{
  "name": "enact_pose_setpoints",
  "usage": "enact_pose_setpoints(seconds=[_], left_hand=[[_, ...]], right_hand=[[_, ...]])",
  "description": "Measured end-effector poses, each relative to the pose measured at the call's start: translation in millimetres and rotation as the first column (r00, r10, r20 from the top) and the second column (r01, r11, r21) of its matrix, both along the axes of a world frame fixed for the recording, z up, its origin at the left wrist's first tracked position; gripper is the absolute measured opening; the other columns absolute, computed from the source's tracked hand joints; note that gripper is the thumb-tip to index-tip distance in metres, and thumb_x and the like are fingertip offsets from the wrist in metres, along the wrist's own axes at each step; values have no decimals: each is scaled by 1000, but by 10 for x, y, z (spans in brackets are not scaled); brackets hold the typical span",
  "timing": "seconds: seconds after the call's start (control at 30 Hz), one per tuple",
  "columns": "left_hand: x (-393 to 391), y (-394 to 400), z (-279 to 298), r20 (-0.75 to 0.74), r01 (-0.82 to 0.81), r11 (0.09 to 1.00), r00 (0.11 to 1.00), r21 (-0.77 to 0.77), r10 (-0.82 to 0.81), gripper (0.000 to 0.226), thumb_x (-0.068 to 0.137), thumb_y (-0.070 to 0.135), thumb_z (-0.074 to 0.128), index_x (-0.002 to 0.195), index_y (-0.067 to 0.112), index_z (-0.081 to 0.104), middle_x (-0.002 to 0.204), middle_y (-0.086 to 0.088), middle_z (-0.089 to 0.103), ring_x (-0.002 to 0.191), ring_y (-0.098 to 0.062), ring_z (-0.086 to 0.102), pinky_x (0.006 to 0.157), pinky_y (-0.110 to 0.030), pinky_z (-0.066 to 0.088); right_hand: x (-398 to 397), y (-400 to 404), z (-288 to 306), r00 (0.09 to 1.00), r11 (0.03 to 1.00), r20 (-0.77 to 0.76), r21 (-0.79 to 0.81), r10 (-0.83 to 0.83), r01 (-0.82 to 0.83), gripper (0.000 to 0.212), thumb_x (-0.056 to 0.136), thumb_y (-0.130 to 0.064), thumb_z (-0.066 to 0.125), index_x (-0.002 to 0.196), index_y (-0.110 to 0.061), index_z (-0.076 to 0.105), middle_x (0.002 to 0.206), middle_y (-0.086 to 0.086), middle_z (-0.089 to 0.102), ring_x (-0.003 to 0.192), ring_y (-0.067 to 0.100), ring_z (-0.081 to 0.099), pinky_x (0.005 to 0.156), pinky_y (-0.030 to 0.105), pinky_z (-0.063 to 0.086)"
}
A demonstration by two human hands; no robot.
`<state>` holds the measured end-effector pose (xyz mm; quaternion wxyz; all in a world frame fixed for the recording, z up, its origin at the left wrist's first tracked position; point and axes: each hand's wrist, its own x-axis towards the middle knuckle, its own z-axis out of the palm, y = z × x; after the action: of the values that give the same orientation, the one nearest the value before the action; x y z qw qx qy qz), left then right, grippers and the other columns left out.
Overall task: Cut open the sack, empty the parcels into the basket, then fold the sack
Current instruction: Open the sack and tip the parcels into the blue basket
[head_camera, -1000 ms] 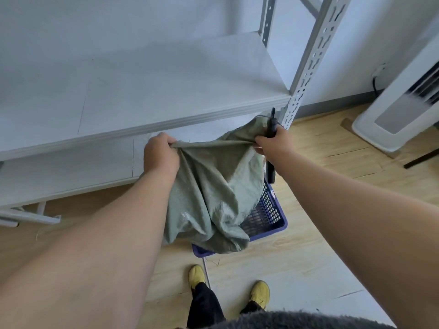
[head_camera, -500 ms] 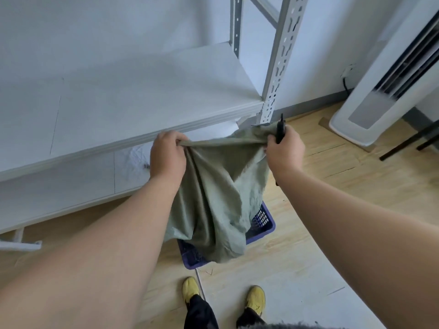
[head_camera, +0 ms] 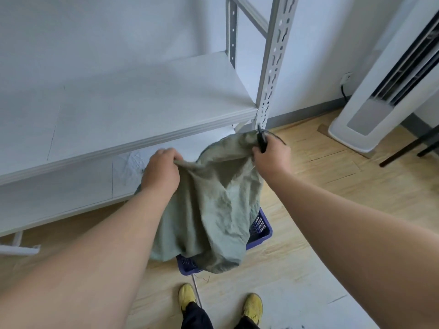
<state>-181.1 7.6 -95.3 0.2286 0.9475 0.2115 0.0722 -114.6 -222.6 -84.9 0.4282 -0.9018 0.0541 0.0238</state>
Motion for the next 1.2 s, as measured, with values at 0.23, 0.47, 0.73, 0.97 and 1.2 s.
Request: enact_pose_setpoints(seconds=[0.23, 0.47, 0.73, 0.97, 1.2], left_hand=[[61, -532, 147, -104, 236, 950, 960, -205, -261, 66, 84, 28, 63, 144, 21, 36, 145, -1, 43, 135, -21, 38, 114, -39, 29], [156, -472, -17, -61, 183, 983, 981, 1, -183, 22, 94, 24, 49, 105, 24, 68, 102, -2, 67, 99, -28, 60, 90, -36, 38], [207, -268, 88, 64, 239, 950, 971, -200, -231, 18, 91, 13, 54, 99, 19, 69, 105, -3, 61, 100, -25, 58, 89, -32, 46], [309, -61, 419, 185, 268, 963, 948, -20, -259, 28, 84, 0, 46, 103, 12, 62, 112, -10, 53, 95, -32, 57, 78, -36, 48], [206, -5, 551, 287, 267, 957, 931, -114, -225, 38, 79, -5, 44, 99, 18, 67, 109, -4, 53, 94, -26, 58, 80, -38, 50]], right_hand=[[-100, 226, 6, 984, 969, -99, 215, 147, -124, 12, 87, -29, 64, 96, -22, 63, 82, 3, 68, 79, 24, 67, 73, 39, 56], [-44, 233, -1, 995, 959, -16, 268, 103, -95, 21, 87, -35, 65, 107, -29, 65, 97, -3, 67, 89, 15, 64, 81, 35, 53], [75, 394, 49, 952, 960, -157, -52, 264, -275, 17, 80, -23, 70, 94, -15, 64, 88, 5, 65, 89, 29, 63, 76, 38, 50], [130, 774, 604, 966, 962, 63, -128, 250, -240, 9, 86, -18, 57, 95, -20, 59, 80, -2, 56, 83, 27, 59, 63, 30, 42], [5, 857, 741, 984, 984, 43, -42, 173, -171, 6, 83, -14, 52, 86, -17, 57, 75, 0, 59, 76, 27, 58, 57, 30, 43]])
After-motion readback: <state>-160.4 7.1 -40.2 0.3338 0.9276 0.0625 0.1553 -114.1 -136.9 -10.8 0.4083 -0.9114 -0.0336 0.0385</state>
